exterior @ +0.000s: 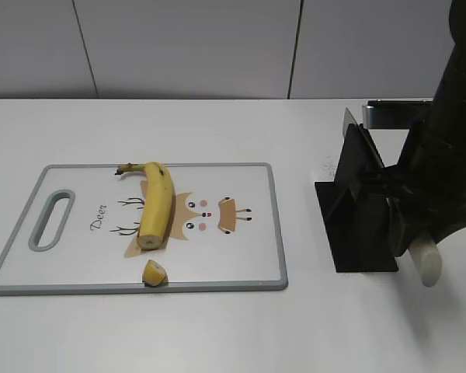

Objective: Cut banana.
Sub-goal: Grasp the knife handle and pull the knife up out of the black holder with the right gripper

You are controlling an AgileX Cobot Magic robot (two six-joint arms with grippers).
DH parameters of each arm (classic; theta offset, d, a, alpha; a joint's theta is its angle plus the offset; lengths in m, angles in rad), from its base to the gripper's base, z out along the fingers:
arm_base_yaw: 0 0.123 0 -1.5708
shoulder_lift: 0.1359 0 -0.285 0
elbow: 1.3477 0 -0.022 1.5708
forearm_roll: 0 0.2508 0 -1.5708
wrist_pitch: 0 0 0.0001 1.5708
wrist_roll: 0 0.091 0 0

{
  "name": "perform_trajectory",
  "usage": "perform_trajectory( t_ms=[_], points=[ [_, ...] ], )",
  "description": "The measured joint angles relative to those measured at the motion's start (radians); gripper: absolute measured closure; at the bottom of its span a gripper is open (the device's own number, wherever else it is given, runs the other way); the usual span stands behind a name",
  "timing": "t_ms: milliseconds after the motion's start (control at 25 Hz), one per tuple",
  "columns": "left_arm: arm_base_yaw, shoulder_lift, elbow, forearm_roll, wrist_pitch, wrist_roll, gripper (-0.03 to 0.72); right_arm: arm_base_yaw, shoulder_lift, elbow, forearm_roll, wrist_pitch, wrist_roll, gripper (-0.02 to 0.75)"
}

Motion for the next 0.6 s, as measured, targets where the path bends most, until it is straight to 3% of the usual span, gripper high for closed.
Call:
perform_trajectory(
  t_ms=[600],
  points=[
    [0.000, 0.000, 0.000, 0.000, 0.000, 0.000, 0.135, 0.000, -0.072, 0.000, 0.000, -0.014, 0.013, 0.562]
  ],
)
